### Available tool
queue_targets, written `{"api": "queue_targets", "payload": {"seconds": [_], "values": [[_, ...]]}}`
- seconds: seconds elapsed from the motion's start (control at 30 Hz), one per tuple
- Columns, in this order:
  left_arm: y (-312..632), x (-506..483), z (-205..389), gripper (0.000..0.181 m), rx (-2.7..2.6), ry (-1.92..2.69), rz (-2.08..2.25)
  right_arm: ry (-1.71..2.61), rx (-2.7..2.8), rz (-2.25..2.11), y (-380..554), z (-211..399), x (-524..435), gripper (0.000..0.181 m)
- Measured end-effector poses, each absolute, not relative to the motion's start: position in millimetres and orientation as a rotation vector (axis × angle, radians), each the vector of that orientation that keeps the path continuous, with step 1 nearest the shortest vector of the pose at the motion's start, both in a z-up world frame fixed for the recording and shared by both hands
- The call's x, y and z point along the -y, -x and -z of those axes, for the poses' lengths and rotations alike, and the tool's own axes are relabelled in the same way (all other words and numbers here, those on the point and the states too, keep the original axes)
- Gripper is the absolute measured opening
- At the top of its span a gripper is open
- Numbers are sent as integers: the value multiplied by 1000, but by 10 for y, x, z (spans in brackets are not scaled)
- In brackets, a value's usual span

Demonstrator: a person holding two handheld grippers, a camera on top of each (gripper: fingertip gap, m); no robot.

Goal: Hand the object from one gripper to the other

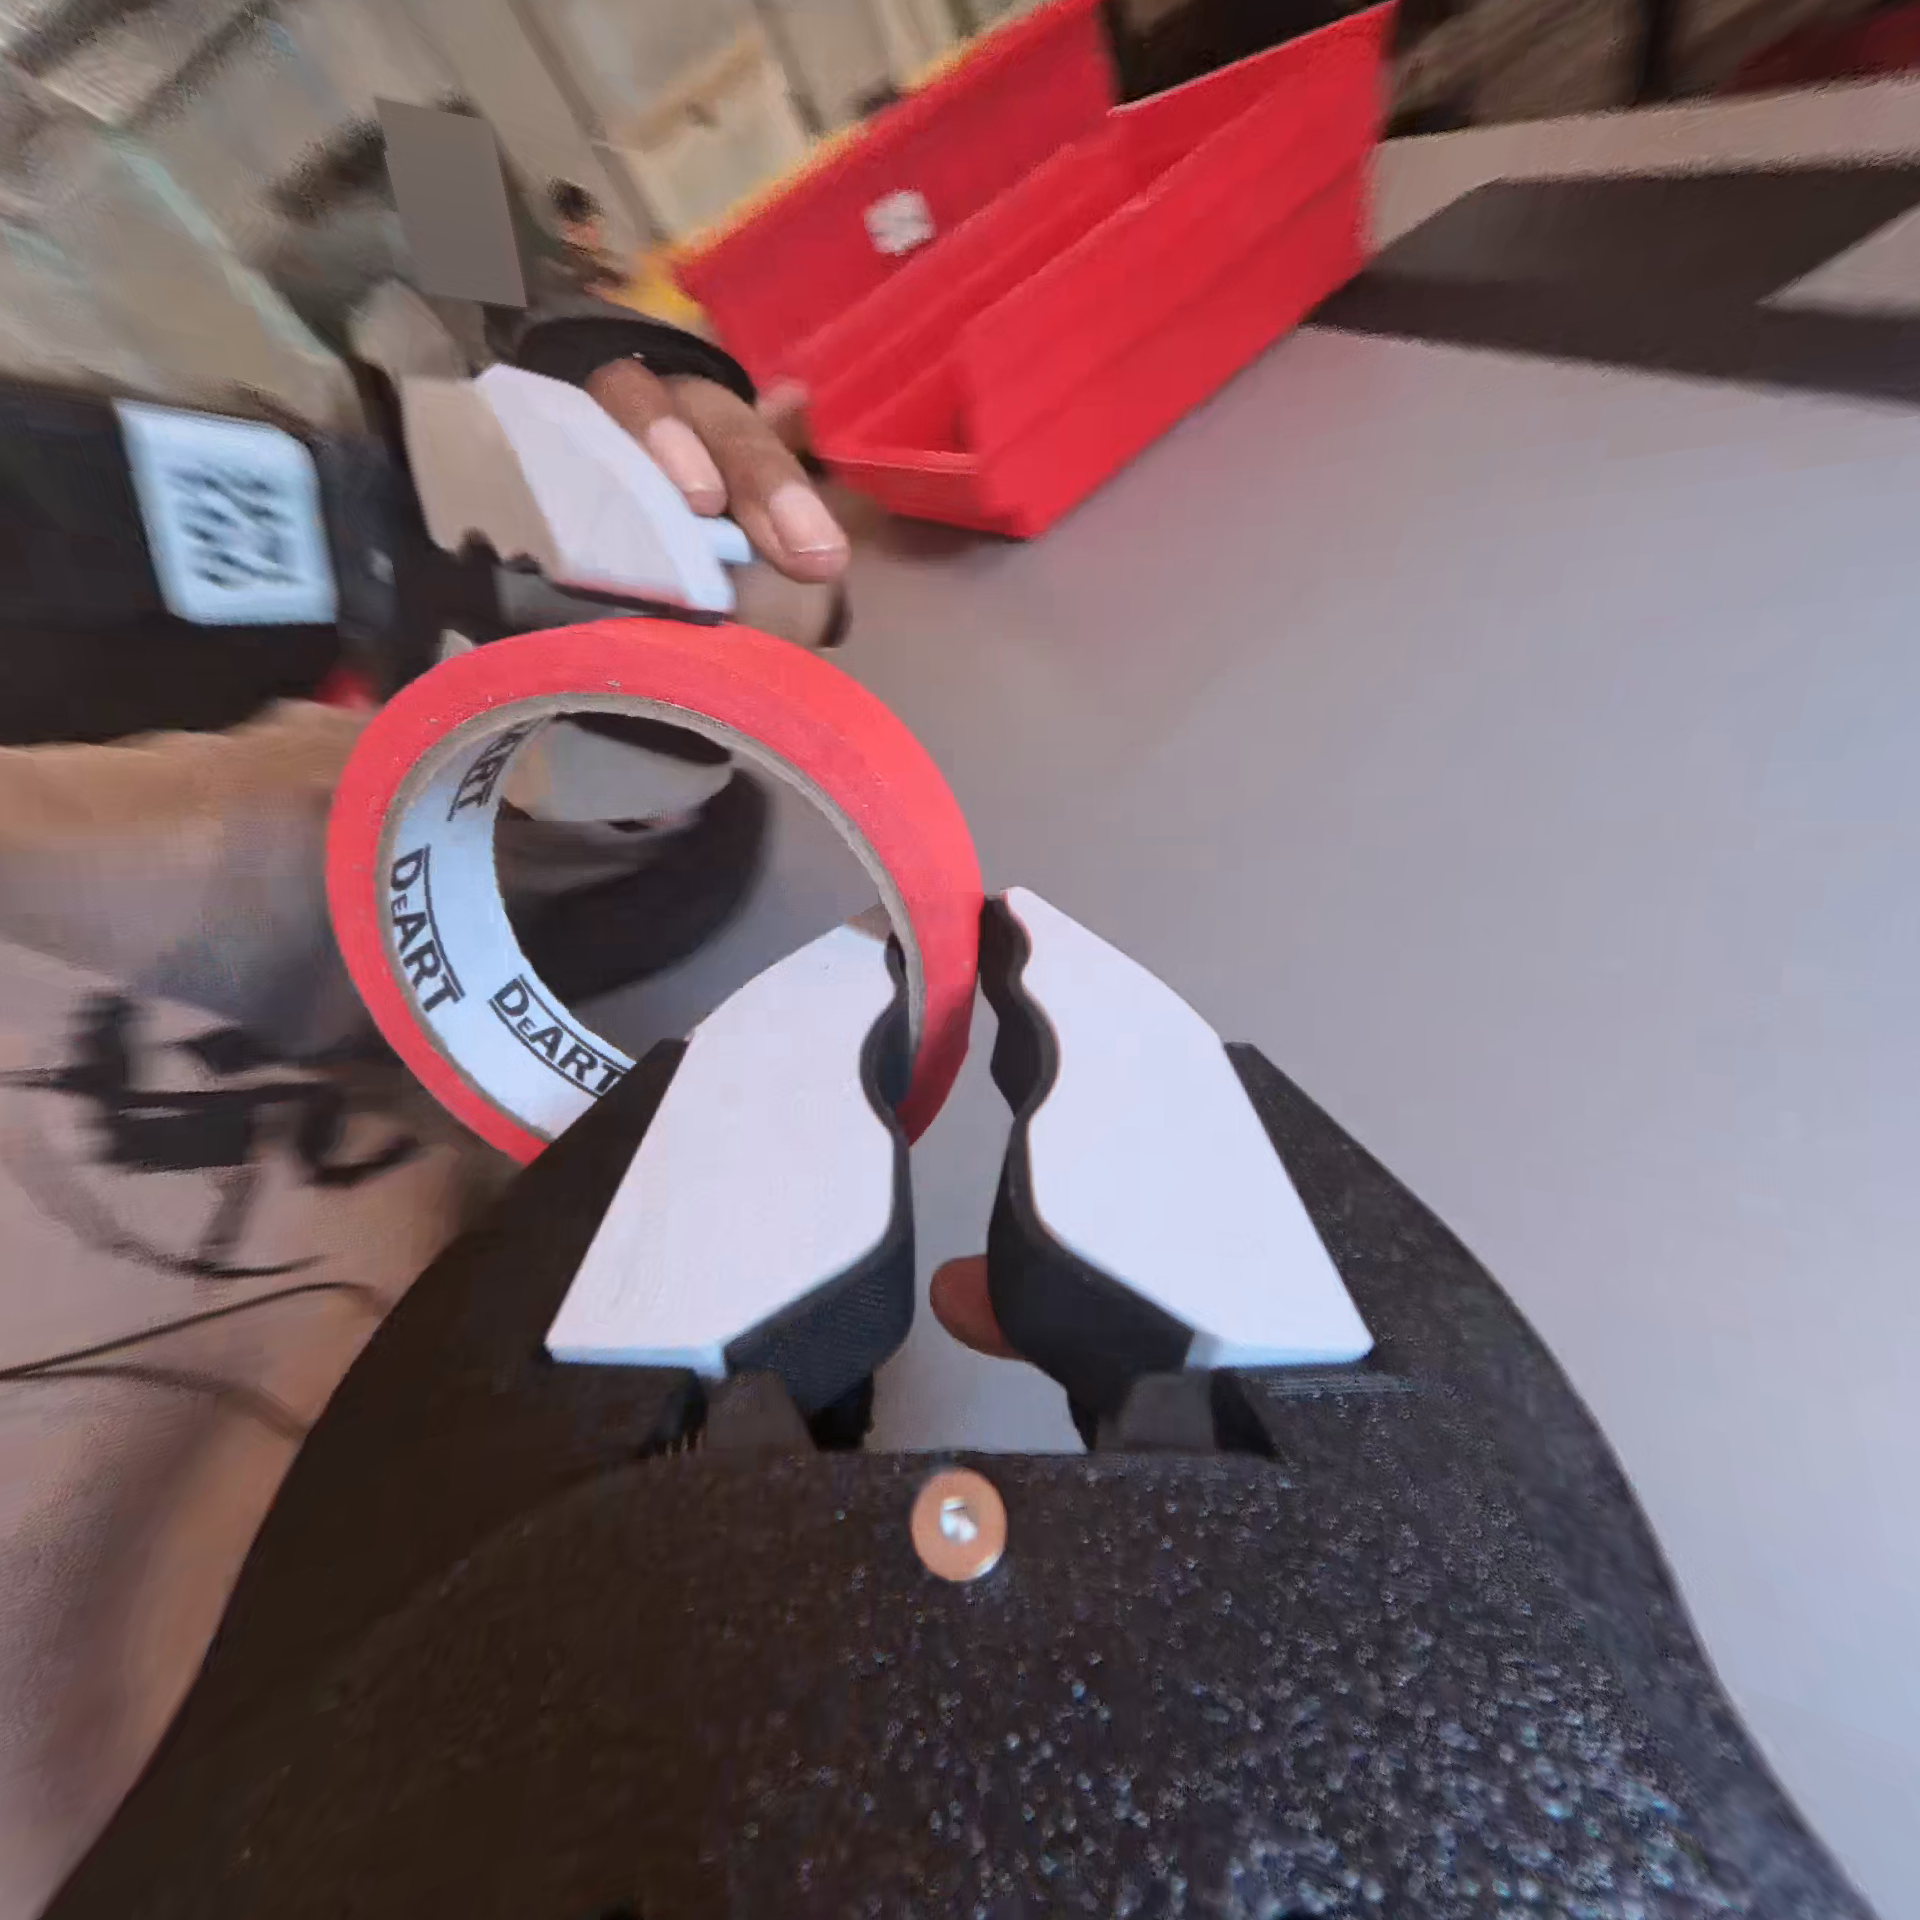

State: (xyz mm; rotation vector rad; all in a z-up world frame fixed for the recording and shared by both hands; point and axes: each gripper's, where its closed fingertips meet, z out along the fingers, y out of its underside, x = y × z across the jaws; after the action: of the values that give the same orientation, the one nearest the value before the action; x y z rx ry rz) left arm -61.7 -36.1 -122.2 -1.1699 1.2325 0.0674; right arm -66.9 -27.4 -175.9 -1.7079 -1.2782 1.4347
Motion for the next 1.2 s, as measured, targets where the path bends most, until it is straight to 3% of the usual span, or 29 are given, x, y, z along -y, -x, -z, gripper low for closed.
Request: {"api": "queue_targets", "payload": {"seconds": [0.13, 0.27, 0.47, 0.5, 0.57, 0.6, 0.77, 0.87, 0.97, 1.07, 1.1, 1.17, 1.2], "values": [[936, -11, 1639, 19, -1117, 1541, 89, 1814, 1187, -1005, 406, 1841, -275, 10], [906, -39, 1615, 32, -862, 1727, 507, 1821, 1133, -599, 147, 1837, -678, 10], [552, -41, 1767, 54, -541, 1862, 945, 1764, 1132, -390, 135, 1832, -759, 10], [503, -46, 1821, 53, -547, 1874, 951, 1748, 1152, -380, 175, 1833, -705, 10], [452, -33, 1849, 30, -631, 1878, 936, 1714, 1161, -359, 212, 1776, -634, 13], [488, -59, 1836, 29, -677, 1865, 882, 1672, 1176, -364, 211, 1707, -609, 15], [600, 143, 1480, 29, -867, 1622, 1039, 1456, 1329, -878, 251, 1295, -147, 28], [682, 452, 1212, 29, -945, 1419, 1326, 1302, 1487, -1495, 91, 1047, 393, 53], [724, 668, 1056, 29, -971, 1284, 1564, 1236, 1589, -1737, -14, 1119, 610, 66], [666, 750, 1058, 29, -985, 1241, 1664, 1165, 1610, -1953, 68, 1115, 889, 65], [642, 757, 1070, 29, -983, 1241, 1689, 1155, 1609, -1970, 134, 1122, 965, 57], [614, 724, 1111, 29, -965, 1257, 1715, 1127, 1588, -1951, 252, 1114, 1063, 24], [623, 696, 1125, 29, -949, 1268, 1731, 1100, 1560, -1929, 279, 1078, 1069, 22]]}}
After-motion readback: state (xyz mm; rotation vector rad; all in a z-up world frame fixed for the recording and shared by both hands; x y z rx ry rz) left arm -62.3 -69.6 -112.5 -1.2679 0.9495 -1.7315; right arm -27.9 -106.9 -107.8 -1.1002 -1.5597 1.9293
